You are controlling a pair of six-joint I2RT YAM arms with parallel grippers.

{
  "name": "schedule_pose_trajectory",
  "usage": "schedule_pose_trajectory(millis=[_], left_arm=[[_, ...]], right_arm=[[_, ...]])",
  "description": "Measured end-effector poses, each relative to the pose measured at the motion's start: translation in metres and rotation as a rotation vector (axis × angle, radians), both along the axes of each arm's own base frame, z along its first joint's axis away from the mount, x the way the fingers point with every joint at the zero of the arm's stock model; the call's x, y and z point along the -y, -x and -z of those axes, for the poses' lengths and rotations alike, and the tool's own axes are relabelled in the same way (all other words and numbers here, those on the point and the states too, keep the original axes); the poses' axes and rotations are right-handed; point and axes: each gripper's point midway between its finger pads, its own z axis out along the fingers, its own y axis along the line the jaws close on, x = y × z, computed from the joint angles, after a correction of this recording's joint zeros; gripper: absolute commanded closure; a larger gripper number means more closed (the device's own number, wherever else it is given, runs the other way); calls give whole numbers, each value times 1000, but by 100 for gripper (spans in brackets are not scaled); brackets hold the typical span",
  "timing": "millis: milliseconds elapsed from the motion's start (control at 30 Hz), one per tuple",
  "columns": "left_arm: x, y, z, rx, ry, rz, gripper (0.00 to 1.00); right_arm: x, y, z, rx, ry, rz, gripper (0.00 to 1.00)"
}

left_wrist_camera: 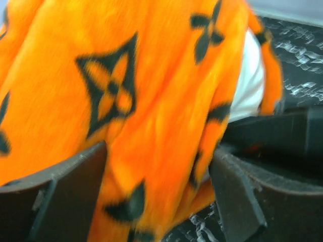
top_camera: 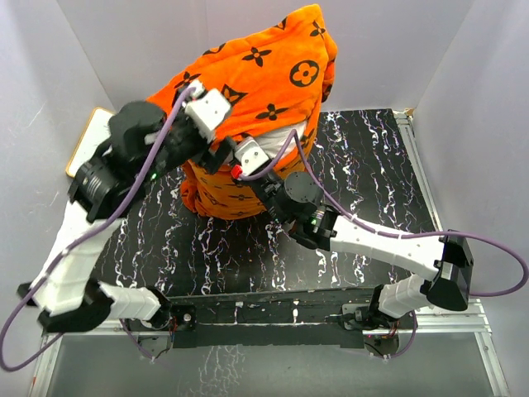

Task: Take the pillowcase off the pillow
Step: Remove the pillow from the pillowcase.

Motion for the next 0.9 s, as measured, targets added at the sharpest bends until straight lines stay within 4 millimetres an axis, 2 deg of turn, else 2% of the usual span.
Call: schedule_pose_trajectory(millis=[100,167,233,333,500,633,767,900], left_arm=[[-29,10,4,147,-38,-40,13],[-43,19,12,219,-75,-42,3],[-55,23,17,269,-109,-54,3],[-60,19,16,330,-131,-75,3],[-53,-3,29,427,-203,-97,3],[-48,-19,23,502,-221,-133,12],[-48,-29,2,626,-219,-184,25],[-48,-31,-18,726,-231,-204,40]], right_arm=[[-2,2,0,5,-30,-24,92],[-4,2,0,-2,-46,-37,92],[-4,2,-1,-11,-61,-46,92],[-4,1,-2,-25,-85,-52,92],[-1,-3,-6,-42,-120,-50,92],[2,-6,-7,-55,-142,-41,92],[8,-11,-8,-67,-166,-18,92],[19,-20,-8,-84,-210,-10,92]])
